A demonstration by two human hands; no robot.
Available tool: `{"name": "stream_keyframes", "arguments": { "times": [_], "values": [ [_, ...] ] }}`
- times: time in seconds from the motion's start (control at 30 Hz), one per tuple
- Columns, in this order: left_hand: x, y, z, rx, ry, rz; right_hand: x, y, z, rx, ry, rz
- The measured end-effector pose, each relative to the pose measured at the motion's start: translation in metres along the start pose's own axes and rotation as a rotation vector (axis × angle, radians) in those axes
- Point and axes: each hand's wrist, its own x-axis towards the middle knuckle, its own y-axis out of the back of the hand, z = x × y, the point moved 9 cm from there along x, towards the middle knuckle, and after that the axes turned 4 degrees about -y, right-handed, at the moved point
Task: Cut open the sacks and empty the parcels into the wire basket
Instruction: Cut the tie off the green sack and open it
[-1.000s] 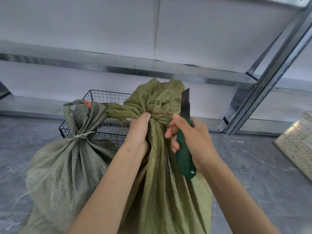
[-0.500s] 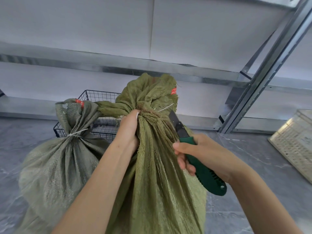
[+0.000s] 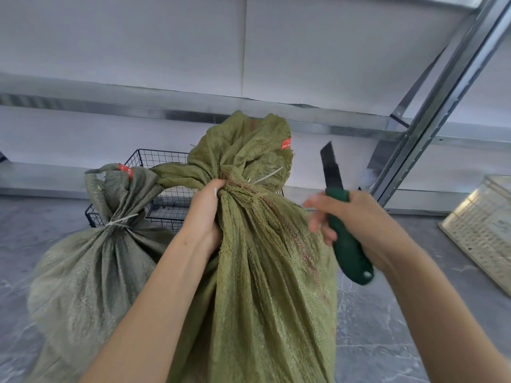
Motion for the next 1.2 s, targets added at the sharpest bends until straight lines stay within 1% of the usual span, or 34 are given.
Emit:
{"name": "stream_keyframes", "arguments": {
  "times": [0.07,0.13,0.23,0.33,0.43,0.57,0.67,0.73,0.97,1.07,1.13,1.2],
  "values": [
    [-0.003,-0.005,0.0,-0.008,0.001,-0.03,0.015,-0.006,-0.01,0.129,0.04,0.092],
    [-0.006,-0.008,0.0,-0.002,0.004,-0.051,0.029,-0.016,-0.018,0.2,0.052,0.133],
    [-0.008,-0.009,0.001,-0.002,-0.001,-0.048,0.046,-0.028,-0.021,0.194,0.023,0.162],
    [-0.011,-0.009,0.002,-0.003,0.013,-0.054,0.058,-0.039,-0.016,0.197,-0.059,0.142],
    [-0.016,-0.022,0.0,-0.059,0.038,-0.155,0.063,-0.049,-0.01,0.269,-0.135,0.103],
    [-0.016,-0.025,-0.003,-0.119,0.09,-0.213,0.065,-0.057,-0.005,0.376,-0.179,0.094],
    [-0.014,-0.019,-0.006,-0.13,0.121,-0.198,0.062,-0.058,-0.004,0.429,-0.175,0.098],
    [-0.011,-0.015,-0.007,-0.117,0.11,-0.166,0.059,-0.054,-0.004,0.444,-0.163,0.108],
    [-0.01,-0.007,-0.001,-0.047,0.05,-0.047,0.052,-0.041,-0.008,0.509,-0.035,0.181],
    [-0.011,-0.005,0.001,-0.031,0.045,-0.013,0.048,-0.031,-0.009,0.648,-0.008,0.231],
    [-0.009,0.0,0.0,-0.002,0.041,0.022,0.046,-0.028,-0.01,0.727,0.007,0.23],
    [-0.006,0.004,0.0,0.022,0.026,0.054,0.045,-0.03,-0.01,0.73,0.004,0.179]
  ]
}}
